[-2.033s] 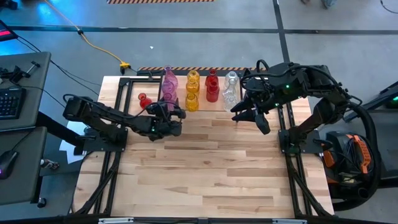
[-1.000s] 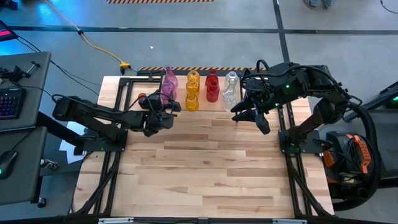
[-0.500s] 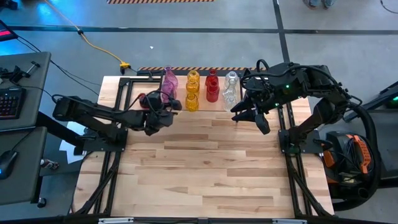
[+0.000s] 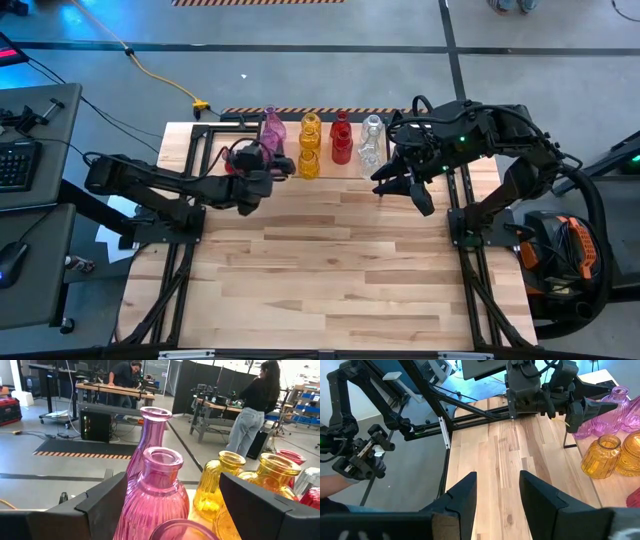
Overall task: Sort vases onto shelf
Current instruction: Put the red vase on the shelf aligned with the other red vases
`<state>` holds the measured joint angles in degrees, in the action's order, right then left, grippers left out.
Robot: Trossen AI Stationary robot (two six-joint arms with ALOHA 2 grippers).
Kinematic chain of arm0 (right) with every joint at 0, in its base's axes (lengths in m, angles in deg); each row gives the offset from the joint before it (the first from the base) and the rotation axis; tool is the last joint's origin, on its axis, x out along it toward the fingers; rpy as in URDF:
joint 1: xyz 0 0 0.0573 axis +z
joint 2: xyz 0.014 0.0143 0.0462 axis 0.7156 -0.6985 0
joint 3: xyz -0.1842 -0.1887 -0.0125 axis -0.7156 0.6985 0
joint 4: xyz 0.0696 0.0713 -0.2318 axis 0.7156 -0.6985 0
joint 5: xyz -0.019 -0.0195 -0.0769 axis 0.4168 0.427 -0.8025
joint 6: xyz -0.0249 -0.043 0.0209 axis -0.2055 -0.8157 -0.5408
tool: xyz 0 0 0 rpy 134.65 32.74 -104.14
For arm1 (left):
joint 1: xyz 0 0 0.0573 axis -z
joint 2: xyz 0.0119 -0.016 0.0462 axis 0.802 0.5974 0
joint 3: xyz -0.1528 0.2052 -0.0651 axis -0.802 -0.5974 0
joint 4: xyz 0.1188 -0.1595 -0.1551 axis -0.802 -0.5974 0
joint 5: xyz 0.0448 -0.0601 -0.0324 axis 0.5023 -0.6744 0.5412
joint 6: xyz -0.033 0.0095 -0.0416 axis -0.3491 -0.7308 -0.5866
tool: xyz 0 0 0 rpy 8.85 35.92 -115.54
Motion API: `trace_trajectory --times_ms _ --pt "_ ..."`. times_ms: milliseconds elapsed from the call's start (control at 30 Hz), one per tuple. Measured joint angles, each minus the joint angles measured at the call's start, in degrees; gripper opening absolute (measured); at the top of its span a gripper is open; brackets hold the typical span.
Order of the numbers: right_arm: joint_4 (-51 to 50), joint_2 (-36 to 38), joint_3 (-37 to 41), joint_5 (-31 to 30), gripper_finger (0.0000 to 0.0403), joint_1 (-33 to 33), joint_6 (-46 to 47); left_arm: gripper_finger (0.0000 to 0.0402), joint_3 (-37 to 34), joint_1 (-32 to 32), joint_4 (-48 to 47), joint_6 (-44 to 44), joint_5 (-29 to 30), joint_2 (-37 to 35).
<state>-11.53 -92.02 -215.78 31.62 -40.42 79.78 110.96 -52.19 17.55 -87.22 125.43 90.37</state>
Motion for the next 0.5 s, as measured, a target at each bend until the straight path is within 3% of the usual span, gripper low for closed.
trace_trajectory --times_ms 167,500 --pt "0.00 0.00 0.00 0.00 0.0130 0.00 -0.43 0.0308 0.00 0.00 5.63 5.79 -0.01 0.00" --pt "-0.79 0.00 0.00 0.00 0.0130 0.01 -0.97 0.0308 0.04 0.38 22.35 25.50 0.36 -3.33"
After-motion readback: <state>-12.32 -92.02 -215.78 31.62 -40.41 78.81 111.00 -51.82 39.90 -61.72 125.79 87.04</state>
